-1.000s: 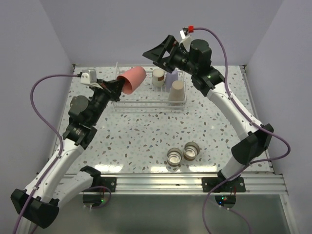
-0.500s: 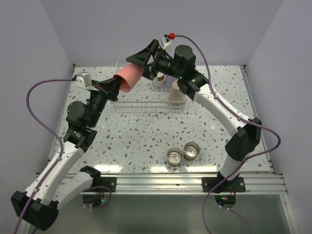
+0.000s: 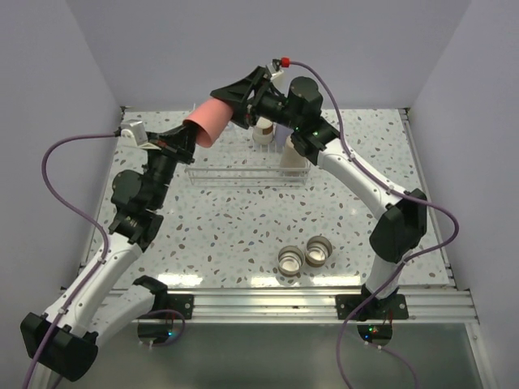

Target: Load the cups into the dish rack

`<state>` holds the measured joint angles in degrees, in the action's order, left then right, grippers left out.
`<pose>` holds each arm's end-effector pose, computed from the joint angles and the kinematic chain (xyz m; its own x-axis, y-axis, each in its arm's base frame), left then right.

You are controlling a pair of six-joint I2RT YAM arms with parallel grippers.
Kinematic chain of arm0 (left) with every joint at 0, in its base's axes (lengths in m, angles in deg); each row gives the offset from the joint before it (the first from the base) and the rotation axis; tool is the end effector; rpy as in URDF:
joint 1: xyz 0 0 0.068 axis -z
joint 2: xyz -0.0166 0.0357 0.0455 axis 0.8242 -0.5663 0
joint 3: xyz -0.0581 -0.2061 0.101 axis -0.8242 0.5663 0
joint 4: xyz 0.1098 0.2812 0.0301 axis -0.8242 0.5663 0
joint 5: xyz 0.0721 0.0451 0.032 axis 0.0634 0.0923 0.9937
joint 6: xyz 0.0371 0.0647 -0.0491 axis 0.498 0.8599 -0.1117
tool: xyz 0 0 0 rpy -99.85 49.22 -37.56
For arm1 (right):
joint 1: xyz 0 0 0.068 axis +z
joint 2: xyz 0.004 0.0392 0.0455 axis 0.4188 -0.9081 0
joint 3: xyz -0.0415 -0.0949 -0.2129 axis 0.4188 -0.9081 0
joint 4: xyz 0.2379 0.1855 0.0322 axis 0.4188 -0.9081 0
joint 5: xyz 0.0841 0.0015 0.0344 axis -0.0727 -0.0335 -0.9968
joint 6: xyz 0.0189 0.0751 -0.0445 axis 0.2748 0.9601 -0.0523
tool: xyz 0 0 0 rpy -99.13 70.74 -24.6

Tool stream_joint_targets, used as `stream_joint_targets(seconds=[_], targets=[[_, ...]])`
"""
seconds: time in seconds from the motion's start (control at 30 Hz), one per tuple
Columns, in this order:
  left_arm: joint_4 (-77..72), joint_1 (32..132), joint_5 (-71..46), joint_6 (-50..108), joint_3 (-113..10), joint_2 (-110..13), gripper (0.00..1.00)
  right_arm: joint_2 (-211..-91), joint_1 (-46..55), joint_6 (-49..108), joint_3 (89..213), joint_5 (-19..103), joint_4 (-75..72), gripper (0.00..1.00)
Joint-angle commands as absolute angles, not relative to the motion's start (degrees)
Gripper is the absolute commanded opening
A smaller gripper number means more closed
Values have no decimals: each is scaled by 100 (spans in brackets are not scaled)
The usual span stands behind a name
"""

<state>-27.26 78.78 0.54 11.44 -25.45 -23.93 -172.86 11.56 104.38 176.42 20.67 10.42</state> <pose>0.2878 -0.1164 0.3843 0.1468 -0.5958 -0.7896 0.4508 0.7509 -0.4827 0.3832 0.3290 0.4082 -0.8723 0.4385 -0.2166 -0.2574 -0.0350 0.9657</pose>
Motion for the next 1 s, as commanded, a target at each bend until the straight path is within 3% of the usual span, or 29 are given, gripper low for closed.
stream_joint_targets(seconds=[0.0, 0.07, 0.1, 0.17, 0.2, 0.27, 0.3, 0.6, 0.67, 0.97], targets=[[-2737, 7854, 247, 1114, -2430, -2634, 0, -17258, 1382, 10812, 18050, 1359, 1609, 53], [-2693, 7854, 264, 1071, -2465, -2713, 0, -17319, 1400, 10786, 18111, 1323, 1609, 42], [-2641, 7854, 273, 1062, -2483, -2748, 1, -17337, 1400, 10777, 18120, 1323, 1609, 29], [-2414, 7854, 378, 1009, -2588, -2819, 8, -17363, 1391, 10707, 18138, 1332, 1531, 16], [-2299, 7862, 440, 991, -2632, -2845, 24, -17372, 1391, 10680, 18129, 1349, 1504, 8], [-1879, 7854, 580, 974, -2807, -2915, 39, -17390, 1391, 10549, 18155, 1349, 1347, 1], [-1719, 7854, 642, 956, -2869, -2959, 51, -17398, 1383, 10435, 18173, 1332, 1267, 0], [-646, 7854, 1362, 938, -2861, -2679, 96, -17741, 891, 9547, 18937, 1411, -69, 0], [-426, 7854, 1565, 982, -2826, -2529, 100, -17829, 681, 9275, 19052, 1498, -401, 0], [312, 7854, 1899, 1114, -2747, -2107, 100, -18320, 205, 7641, 19587, 2289, -1729, 0]])
